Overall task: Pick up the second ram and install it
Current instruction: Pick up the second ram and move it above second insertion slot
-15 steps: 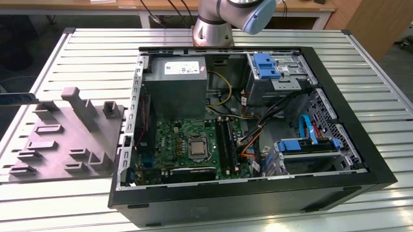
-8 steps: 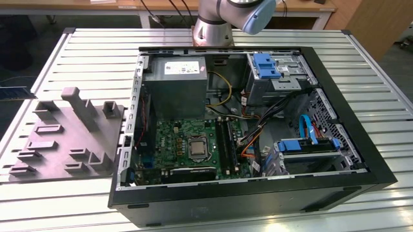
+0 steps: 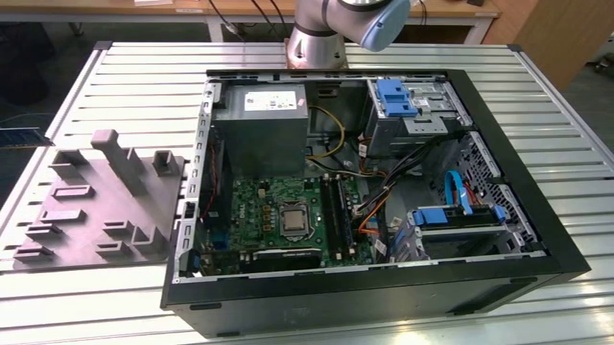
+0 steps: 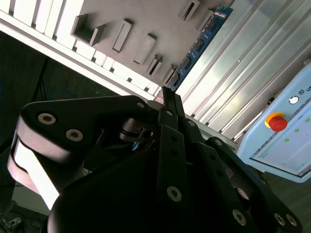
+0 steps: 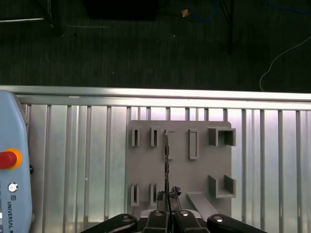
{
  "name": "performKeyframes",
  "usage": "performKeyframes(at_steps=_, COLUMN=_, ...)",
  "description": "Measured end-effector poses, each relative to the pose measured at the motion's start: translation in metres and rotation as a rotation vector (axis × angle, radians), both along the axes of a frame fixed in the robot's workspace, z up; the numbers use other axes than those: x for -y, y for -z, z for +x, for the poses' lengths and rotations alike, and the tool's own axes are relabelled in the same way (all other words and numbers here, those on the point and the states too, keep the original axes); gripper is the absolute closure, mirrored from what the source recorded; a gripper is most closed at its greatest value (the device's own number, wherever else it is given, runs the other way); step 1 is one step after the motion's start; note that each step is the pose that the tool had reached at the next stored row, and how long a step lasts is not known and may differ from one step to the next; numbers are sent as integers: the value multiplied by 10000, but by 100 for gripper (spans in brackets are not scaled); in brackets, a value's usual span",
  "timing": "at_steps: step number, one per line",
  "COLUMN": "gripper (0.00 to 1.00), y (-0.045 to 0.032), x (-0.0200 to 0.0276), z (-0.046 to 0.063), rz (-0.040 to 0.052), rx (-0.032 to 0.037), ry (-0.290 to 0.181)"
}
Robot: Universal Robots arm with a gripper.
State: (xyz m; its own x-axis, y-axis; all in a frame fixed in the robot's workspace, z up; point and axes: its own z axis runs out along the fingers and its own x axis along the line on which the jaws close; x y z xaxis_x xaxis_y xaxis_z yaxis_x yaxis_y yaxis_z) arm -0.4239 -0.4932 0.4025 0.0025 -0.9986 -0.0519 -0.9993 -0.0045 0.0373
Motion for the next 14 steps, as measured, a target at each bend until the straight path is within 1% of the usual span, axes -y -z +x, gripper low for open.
performKeyframes(at_steps=6, gripper=89, y=-1, x=0, z=20, rz=-1, rx=-1, ry=-1)
performKeyframes(at_steps=14, gripper=89, y=0, x=0, z=120, rz=0, rx=0, ry=0)
